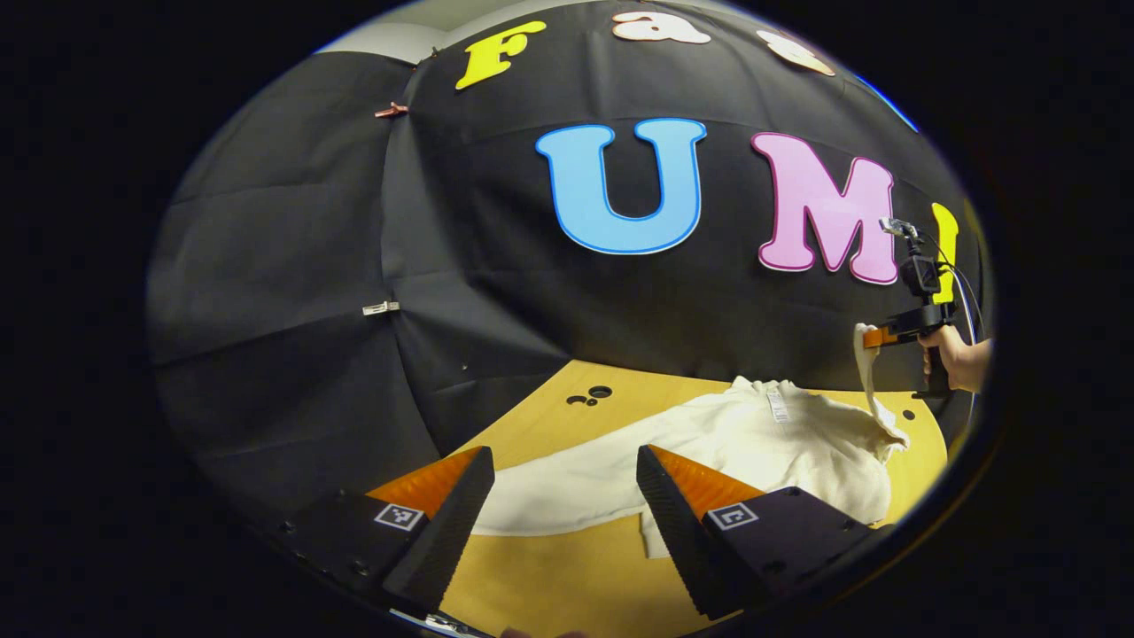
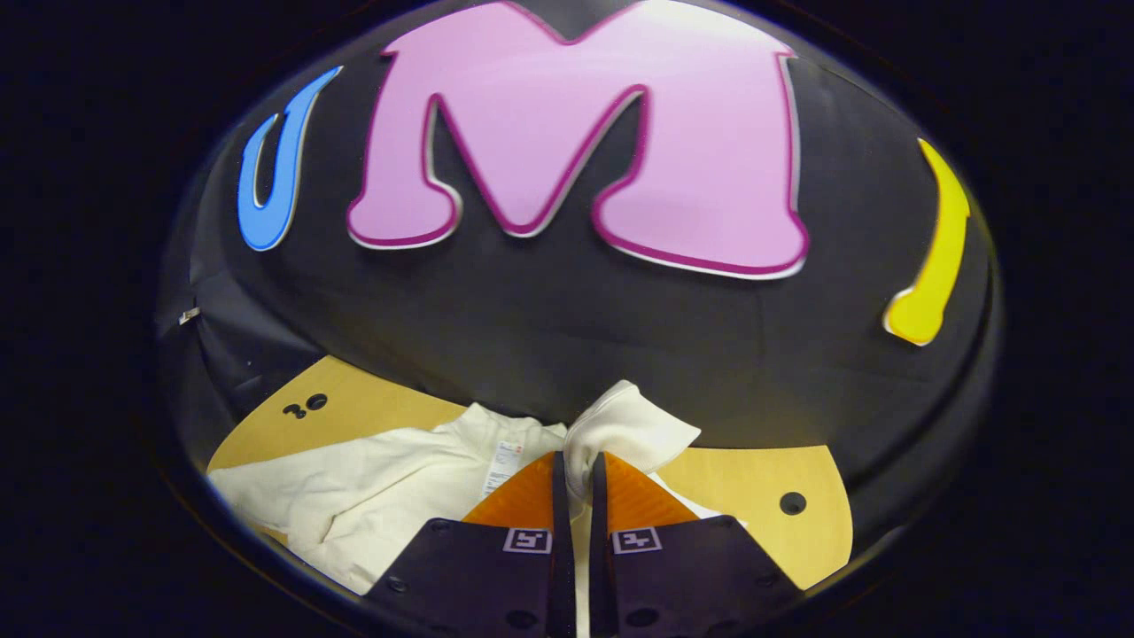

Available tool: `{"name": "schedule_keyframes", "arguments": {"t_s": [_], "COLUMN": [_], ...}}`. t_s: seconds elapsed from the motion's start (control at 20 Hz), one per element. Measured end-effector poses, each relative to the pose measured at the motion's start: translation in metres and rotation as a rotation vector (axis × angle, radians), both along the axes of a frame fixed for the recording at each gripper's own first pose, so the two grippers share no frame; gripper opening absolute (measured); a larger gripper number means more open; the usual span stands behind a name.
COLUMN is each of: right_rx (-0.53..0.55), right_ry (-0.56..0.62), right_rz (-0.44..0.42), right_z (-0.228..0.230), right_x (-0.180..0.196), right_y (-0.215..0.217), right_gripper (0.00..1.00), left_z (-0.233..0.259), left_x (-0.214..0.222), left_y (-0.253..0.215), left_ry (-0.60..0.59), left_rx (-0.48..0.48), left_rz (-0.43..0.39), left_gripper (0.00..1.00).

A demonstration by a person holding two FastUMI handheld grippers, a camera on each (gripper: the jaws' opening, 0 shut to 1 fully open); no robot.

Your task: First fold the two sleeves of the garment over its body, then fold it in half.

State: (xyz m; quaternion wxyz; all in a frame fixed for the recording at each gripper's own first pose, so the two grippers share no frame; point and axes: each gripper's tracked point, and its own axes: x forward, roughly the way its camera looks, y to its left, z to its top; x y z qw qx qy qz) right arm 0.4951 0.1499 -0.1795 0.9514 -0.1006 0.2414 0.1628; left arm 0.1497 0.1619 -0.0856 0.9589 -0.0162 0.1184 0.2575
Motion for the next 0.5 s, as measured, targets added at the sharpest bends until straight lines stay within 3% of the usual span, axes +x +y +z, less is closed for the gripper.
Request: {"name": "schedule_keyframes", "arguments": {"t_s": [0.4, 0.45, 0.5], "right_rx": [0.000, -0.003, -0.011], "right_ry": [0.069, 0.085, 0.100], "right_rz": [0.193, 0.214, 0.233], "right_z": [-0.054, -0.063, -0.071], "right_x": [-0.031, -0.040, -0.048], "right_y": [0.162, 0.181, 0.196], "right_gripper": [0.10, 0.00, 0.10], "left_z": [-0.019, -0.023, -0.026], "left_x": [-0.019, -0.022, -0.024], "left_y": [0.049, 0.054, 0.058], "left_ry": [0.013, 0.017, 0.020], "left_rx": [-0.038, -0.044, -0.049], "left_rz": [0.082, 0.092, 0.099], "left_gripper": [1.00, 1.00, 1.00]}}
